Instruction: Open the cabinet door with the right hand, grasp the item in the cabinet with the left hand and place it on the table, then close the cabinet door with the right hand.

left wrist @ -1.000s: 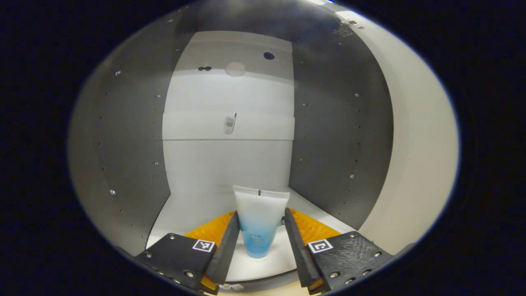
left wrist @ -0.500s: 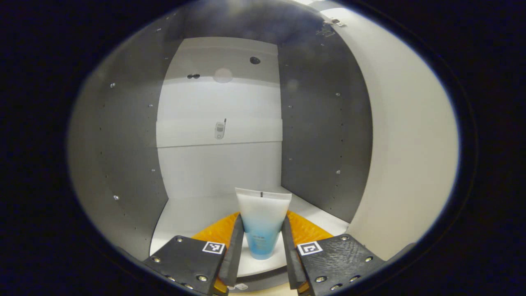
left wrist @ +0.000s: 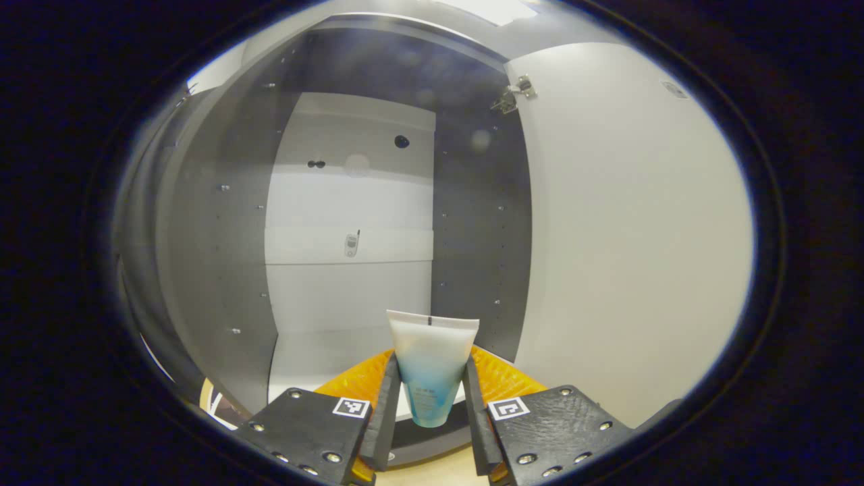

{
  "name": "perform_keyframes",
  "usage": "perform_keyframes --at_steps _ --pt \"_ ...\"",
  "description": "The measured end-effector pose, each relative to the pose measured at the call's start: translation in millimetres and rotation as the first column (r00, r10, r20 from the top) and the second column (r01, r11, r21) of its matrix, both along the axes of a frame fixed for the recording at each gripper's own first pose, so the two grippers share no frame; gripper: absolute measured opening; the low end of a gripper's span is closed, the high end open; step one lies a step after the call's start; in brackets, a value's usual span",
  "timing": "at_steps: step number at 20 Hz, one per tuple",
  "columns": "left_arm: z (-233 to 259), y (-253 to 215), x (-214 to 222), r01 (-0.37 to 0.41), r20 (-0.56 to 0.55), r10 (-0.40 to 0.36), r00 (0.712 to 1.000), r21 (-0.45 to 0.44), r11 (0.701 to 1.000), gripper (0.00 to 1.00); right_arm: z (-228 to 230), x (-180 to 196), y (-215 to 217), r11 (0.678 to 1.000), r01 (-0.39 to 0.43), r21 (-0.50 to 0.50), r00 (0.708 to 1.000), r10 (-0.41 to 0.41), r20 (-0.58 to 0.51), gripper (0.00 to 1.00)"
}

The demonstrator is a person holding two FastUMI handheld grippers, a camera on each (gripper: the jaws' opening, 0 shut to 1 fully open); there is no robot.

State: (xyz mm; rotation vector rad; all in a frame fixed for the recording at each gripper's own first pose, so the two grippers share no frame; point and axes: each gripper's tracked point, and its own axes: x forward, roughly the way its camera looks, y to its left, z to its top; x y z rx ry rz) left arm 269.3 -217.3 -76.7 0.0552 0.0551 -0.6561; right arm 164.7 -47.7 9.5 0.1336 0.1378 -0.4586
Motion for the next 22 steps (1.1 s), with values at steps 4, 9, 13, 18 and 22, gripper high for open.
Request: perform_keyframes --at_steps 4,9,13,18,22 --pt "-1.0 43.6 -24.2 -0.013 0.007 0.013 1.0 0.005 1.0 0.46 10.9 -25.3 13.4 0.999 0.037 -0.001 0.999 -0.037 0.032 0.98" --pt "-14.3 116.5 -52.3 -0.073 -0.018 0.073 0.997 0.002 0.997 0.49 15.2 -36.8 45.8 0.999 0.013 -0.033 1.0 -0.012 0.02 0.98" --pt "-57.3 165.2 -65.7 -0.131 -0.084 0.129 0.988 -0.01 0.991 0.49 14.6 -35.8 75.7 0.997 -0.022 -0.072 1.0 0.022 0.004 0.98" --pt "-103.5 200.7 -82.6 -0.162 -0.117 0.156 0.981 -0.041 0.986 0.47 3.2 -36.1 97.2 0.993 -0.056 -0.108 0.998 0.052 -0.04 0.98" --pt "-148.4 216.2 -98.9 -0.189 -0.121 0.181 0.976 -0.053 0.981 0.52 -9.2 -42.6 107.4 0.994 -0.062 -0.094 0.997 0.057 -0.051 0.98"
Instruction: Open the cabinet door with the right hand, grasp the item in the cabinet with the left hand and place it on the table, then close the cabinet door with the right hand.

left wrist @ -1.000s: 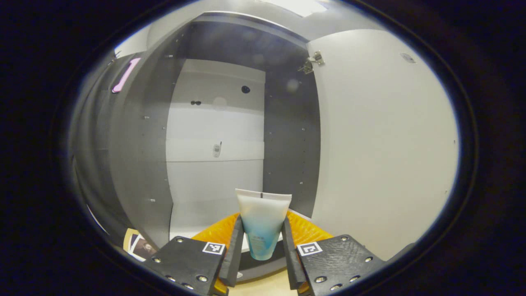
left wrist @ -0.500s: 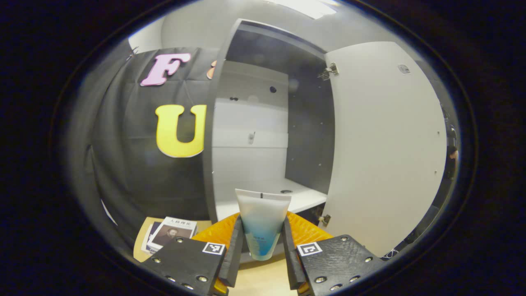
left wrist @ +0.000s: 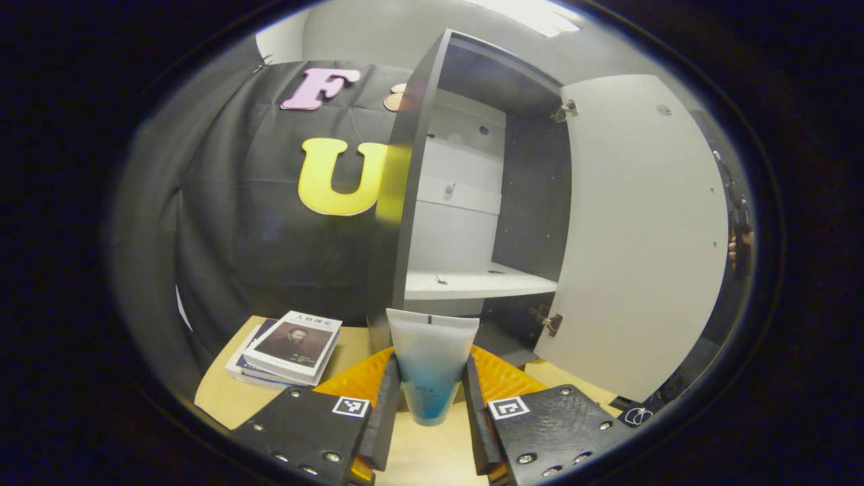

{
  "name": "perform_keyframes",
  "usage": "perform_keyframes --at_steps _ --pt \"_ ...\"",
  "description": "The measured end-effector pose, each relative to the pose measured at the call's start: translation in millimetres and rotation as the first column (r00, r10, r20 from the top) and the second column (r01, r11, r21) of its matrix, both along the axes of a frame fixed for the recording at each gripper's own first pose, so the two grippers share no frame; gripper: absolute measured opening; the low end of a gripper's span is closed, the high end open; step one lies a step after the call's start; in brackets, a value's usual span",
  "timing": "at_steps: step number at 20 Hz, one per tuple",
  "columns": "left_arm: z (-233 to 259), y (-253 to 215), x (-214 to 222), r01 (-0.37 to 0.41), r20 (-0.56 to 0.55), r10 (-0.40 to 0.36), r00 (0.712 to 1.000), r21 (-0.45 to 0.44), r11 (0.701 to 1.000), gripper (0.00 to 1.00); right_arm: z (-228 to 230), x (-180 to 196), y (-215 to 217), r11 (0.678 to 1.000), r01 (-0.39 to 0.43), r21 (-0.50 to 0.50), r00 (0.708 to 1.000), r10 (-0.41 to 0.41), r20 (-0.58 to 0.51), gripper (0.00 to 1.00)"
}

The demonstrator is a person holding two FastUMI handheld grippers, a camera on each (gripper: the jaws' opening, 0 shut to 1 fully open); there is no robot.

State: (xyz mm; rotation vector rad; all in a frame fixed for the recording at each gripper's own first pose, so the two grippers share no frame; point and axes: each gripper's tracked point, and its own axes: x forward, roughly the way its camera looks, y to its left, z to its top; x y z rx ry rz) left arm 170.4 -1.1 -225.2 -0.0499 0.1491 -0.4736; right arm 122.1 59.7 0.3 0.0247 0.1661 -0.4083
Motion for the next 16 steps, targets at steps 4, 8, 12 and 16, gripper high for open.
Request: perform_keyframes --at_steps 4,8,12,16 --pt "-60.8 1.5 -13.8 -0.039 -0.052 0.041 0.998 0.026 0.999 0.46 -15.2 -5.6 4.0 1.0 0.002 0.02 1.0 -0.002 -0.023 0.92" --pt "-111.8 3.2 -26.3 -0.108 -0.071 0.112 0.991 0.056 0.993 0.49 -20.7 -12.2 -1.0 1.0 0.017 0.005 0.999 -0.016 -0.032 0.92" --pt "-168.3 13.8 -33.0 -0.198 -0.089 0.208 0.974 0.112 0.974 0.49 -23.3 -16.6 -7.4 0.999 0.039 0.036 0.999 -0.039 -0.006 0.92" --pt "-209.5 20.3 -46.8 -0.236 -0.13 0.253 0.959 0.133 0.963 0.46 -35.2 -25.5 -20.8 0.995 0.079 0.066 0.997 -0.079 -0.01 0.98"
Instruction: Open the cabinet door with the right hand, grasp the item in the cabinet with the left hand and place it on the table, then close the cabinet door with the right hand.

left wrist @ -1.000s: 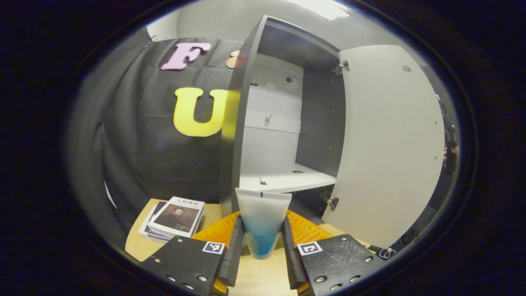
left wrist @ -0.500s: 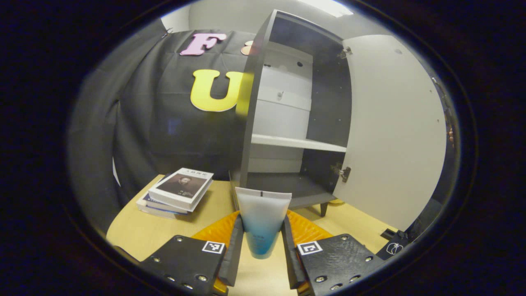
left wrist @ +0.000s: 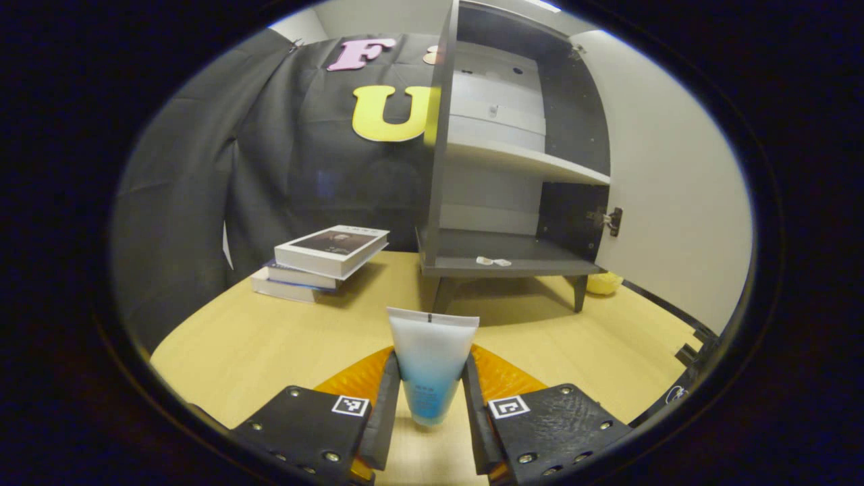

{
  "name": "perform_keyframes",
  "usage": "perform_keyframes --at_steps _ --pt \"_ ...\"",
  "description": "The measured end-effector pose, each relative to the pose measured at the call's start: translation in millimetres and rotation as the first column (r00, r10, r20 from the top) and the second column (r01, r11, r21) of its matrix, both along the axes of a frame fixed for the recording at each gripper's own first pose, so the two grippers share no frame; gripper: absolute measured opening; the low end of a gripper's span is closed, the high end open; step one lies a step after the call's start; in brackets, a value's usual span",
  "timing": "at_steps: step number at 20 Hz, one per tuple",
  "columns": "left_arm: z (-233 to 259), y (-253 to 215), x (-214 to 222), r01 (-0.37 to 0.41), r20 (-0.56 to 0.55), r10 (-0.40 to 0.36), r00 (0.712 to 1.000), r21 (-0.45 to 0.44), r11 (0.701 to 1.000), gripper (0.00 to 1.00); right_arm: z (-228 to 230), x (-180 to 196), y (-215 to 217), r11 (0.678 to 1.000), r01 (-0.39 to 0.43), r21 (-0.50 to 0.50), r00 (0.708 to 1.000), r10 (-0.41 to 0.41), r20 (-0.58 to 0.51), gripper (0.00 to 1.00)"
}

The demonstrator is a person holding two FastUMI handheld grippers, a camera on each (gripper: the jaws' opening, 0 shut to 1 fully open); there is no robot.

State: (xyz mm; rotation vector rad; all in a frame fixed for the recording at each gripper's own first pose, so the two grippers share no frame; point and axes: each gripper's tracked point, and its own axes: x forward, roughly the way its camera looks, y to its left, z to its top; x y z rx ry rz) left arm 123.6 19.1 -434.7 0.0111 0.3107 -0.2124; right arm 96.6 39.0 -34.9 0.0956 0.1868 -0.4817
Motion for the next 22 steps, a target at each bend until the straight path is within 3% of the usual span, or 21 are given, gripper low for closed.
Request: perform_keyframes --at_steps 4,7,10,11,13,16,17,20,21,22 --pt "-17.2 -3.0 -12.1 0.021 0.006 -0.021 1.0 0.046 0.999 0.5 -5.1 -6.7 -6.2 0.999 0.017 0.029 1.0 -0.017 0.004 0.98" --pt "-23.3 -3.0 -20.8 0.023 0.009 -0.024 1.0 0.068 0.997 0.46 -8.4 -6.9 -4.0 0.998 0.016 0.055 1.0 -0.016 -0.001 0.98" --pt "-24.8 1.8 -25.1 0.004 0.019 -0.005 1.0 0.055 0.998 0.55 -10.8 -3.1 -1.3 0.995 0.012 0.095 1.0 -0.012 0.004 0.98" --pt "-28.5 3.6 -28.0 0.0 0.012 -0.001 1.0 0.052 0.999 0.52 -10.7 -3.1 -1.0 0.994 0.012 0.111 1.0 -0.013 0.007 0.93" --pt "-31.9 7.2 -32.2 -0.006 0.005 0.005 1.0 0.042 0.999 0.48 -12.4 -4.0 -1.4 0.99 0.013 0.141 1.0 -0.016 0.016 0.98" --pt "-29.1 5.9 -40.1 -0.004 0.01 0.003 1.0 0.047 0.999 0.55 -16.4 -4.6 -4.4 0.985 0.026 0.172 0.999 -0.031 0.023 0.98" --pt "-29.5 5.0 -43.9 0.004 0.006 -0.004 1.0 0.056 0.998 0.49 -19.1 -4.8 -4.6 0.982 0.027 0.185 0.999 -0.031 0.023 0.98" --pt "-20.8 -3.2 -49.7 0.033 0.017 -0.034 0.999 0.063 0.997 0.59 -26.6 -7.8 -6.3 0.98 0.031 0.195 0.999 -0.034 0.014 0.98" --pt "-15.8 -5.4 -51.4 0.044 0.027 -0.045 0.999 0.058 0.997 0.56 -28.6 -9.6 -5.5 0.981 0.029 0.194 0.999 -0.031 0.01 0.98" --pt "-6.9 -7.4 -52.5 0.05 0.043 -0.052 0.998 0.049 0.998 0.75 -29.8 -10.2 -5.0 0.981 0.028 0.193 1.0 -0.03 0.007 0.98"
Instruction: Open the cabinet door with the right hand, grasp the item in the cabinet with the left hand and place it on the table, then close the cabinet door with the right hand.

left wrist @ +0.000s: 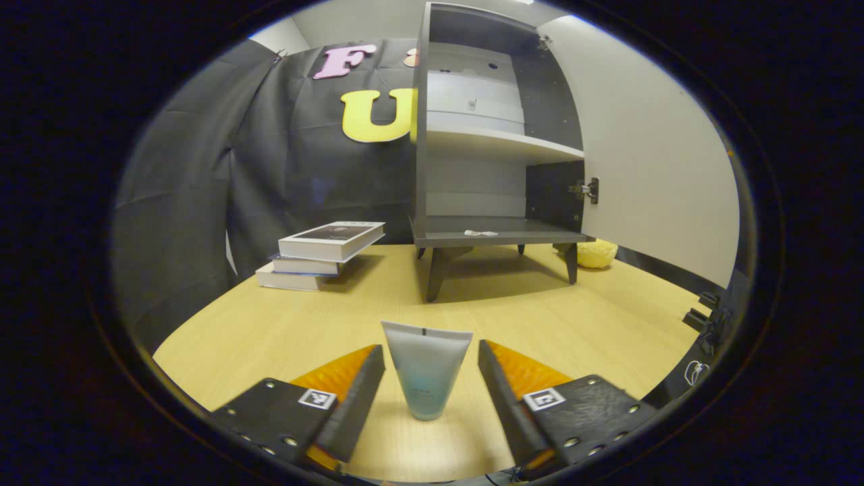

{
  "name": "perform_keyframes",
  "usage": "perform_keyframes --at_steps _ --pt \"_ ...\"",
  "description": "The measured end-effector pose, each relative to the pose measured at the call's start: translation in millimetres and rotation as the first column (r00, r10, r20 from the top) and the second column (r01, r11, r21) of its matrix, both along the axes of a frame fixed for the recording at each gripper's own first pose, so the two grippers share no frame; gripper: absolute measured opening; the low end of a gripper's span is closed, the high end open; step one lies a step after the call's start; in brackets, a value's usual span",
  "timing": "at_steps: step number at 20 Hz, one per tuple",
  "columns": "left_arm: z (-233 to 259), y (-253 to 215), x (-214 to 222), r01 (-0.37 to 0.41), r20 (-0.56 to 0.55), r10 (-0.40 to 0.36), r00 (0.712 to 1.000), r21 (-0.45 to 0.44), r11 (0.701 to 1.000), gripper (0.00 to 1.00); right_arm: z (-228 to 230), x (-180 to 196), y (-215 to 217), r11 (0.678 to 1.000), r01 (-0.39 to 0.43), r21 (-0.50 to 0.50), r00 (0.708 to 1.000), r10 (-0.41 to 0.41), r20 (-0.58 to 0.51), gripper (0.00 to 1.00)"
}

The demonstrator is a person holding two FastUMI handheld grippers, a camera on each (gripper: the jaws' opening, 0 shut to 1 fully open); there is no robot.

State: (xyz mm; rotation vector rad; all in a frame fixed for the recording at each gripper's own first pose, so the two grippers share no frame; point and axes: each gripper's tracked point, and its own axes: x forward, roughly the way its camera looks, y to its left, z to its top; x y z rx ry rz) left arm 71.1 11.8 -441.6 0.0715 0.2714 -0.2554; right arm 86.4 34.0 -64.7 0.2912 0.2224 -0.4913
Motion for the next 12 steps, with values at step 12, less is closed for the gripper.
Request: perform_keyframes --at_steps 12 --pt "200.9 32.5 4.8 -0.169 0.165 0.181 0.97 -0.082 0.982 0.92 -9.0 32.0 -25.4 0.992 -0.077 -0.104 0.997 0.079 0.019 0.98"
